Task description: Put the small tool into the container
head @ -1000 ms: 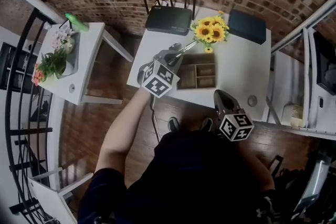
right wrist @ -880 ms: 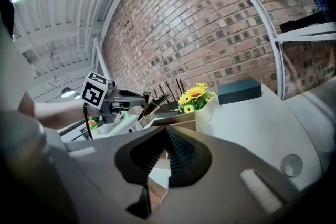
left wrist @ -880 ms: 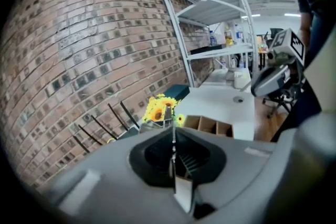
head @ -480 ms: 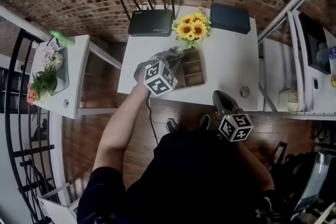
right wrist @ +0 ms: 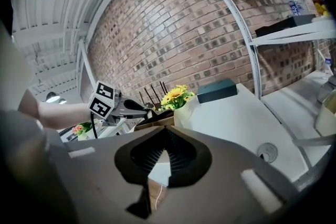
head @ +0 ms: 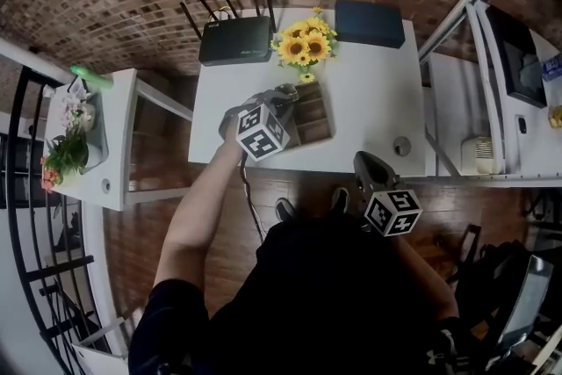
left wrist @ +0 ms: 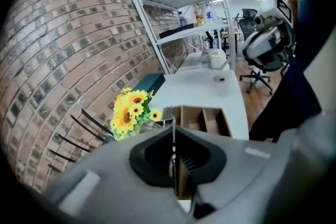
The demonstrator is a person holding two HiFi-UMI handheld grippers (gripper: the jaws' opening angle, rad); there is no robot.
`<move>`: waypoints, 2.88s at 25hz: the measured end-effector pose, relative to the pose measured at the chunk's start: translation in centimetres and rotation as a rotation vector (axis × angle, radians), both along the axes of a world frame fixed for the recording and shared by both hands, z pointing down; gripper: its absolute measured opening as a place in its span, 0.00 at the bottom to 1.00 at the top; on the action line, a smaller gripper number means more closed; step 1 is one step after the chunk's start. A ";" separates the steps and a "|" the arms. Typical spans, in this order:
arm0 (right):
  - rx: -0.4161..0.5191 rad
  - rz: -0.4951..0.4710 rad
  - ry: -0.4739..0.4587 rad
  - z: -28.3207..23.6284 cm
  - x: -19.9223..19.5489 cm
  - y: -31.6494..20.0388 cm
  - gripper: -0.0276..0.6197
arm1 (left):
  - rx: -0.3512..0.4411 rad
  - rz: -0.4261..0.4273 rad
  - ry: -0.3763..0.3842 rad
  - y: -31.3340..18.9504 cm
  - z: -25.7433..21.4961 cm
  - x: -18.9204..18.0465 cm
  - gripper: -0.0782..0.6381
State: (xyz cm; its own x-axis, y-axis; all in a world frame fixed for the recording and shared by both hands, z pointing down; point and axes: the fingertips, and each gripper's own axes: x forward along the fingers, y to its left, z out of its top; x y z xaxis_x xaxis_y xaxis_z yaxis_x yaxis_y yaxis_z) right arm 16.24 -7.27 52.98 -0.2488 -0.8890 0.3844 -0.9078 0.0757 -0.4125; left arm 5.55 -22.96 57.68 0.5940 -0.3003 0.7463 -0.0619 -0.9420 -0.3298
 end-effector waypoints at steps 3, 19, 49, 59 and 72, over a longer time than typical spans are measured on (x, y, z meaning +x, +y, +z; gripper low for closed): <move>-0.003 0.008 -0.004 0.1 0.4 0.2 0.06 | -0.013 0.004 -0.009 0.1 0.7 -0.1 0.12; -0.021 0.021 -0.009 0.7 0.7 0.5 0.06 | -0.079 -0.008 -0.014 -0.4 3.3 0.0 0.12; -0.042 -0.050 -0.037 1.5 -0.4 -1.2 0.06 | -0.131 -0.241 0.245 -0.2 -2.7 -1.0 0.27; -0.019 -0.242 -0.029 0.6 -6.3 -3.9 0.06 | -0.233 -0.570 0.542 9.7 -5.6 -5.3 0.12; 0.109 -0.361 0.046 -2.1 -10.3 -4.7 0.06 | -0.399 -0.871 0.642 14.7 -3.4 -9.0 0.11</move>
